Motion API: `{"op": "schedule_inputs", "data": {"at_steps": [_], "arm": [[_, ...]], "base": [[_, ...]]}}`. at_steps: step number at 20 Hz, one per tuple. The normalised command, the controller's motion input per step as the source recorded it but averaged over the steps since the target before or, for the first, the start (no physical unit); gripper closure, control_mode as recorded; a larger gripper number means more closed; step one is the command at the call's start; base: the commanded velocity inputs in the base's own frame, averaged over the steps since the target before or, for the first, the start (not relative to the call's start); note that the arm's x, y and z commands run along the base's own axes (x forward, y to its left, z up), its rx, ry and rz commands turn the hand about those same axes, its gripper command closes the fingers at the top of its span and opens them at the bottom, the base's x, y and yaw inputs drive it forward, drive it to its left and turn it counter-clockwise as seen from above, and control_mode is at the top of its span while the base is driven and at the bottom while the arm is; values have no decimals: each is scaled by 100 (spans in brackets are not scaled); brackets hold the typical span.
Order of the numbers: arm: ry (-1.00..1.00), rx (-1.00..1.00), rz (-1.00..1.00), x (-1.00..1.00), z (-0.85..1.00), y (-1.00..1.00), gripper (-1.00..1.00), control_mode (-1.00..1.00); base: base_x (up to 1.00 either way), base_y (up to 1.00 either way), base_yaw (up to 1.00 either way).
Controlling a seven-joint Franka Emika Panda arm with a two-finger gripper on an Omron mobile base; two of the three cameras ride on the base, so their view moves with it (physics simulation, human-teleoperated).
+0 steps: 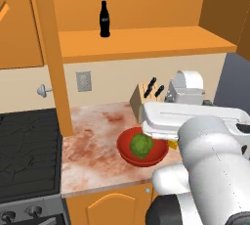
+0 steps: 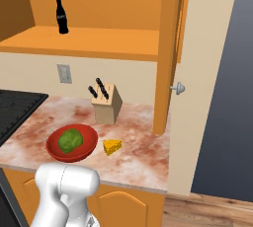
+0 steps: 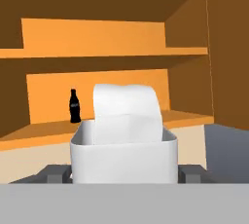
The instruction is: Pick the cheese from the fridge and the cheese grater from the cabinet and place them next to the salad bowl.
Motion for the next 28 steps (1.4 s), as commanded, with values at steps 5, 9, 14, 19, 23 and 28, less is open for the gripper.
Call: {"op": "schedule_inputs", "data": {"at_steps": [5,9,14,19,23,28], "arm": [[3,7,-12,-26,-44,-28,100,-100],[5,6,-4,-19,-54,-17,100,-100],[3,1,-1,-6,-61,0,100,-100],[0,0,0,0,-60,2,100,-100],[0,0,0,0,-60,0,100,-100],[0,0,0,12,-55,0,100,-100]], "base": [[0,0,0],[0,0,0],[0,0,0],[0,0,0],[0,0,0],[0,0,0]]}}
